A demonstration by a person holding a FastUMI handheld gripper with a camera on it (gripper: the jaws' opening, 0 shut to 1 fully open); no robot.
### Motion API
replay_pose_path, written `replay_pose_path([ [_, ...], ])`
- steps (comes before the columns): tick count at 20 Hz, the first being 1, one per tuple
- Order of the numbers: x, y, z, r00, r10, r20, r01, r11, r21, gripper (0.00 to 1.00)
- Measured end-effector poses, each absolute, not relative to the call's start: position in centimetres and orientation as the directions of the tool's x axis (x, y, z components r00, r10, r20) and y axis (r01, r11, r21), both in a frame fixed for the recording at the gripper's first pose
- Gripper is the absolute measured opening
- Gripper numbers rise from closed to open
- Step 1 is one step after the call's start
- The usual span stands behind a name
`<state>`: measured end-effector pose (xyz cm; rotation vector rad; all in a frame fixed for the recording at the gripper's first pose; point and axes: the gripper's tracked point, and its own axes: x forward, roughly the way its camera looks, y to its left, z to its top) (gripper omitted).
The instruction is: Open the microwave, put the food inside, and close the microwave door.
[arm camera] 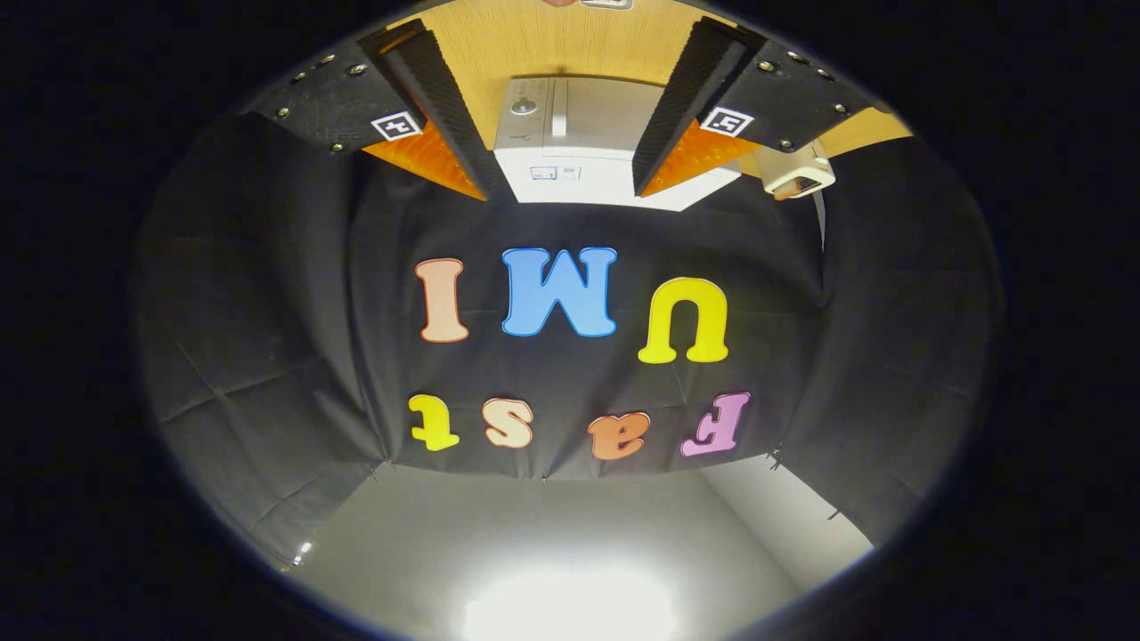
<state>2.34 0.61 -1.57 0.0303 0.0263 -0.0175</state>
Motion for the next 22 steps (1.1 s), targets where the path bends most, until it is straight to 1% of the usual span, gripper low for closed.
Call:
replay_pose_path([
  [9, 8.2, 0.8, -5.4, 0.995, 0.026, -0.099, -0.021, 0.999, 0.047, 0.98],
  [22, 16.1, 0.5, -14.2, 0.965, 0.069, -0.252, -0.064, 0.998, 0.027, 0.98],
])
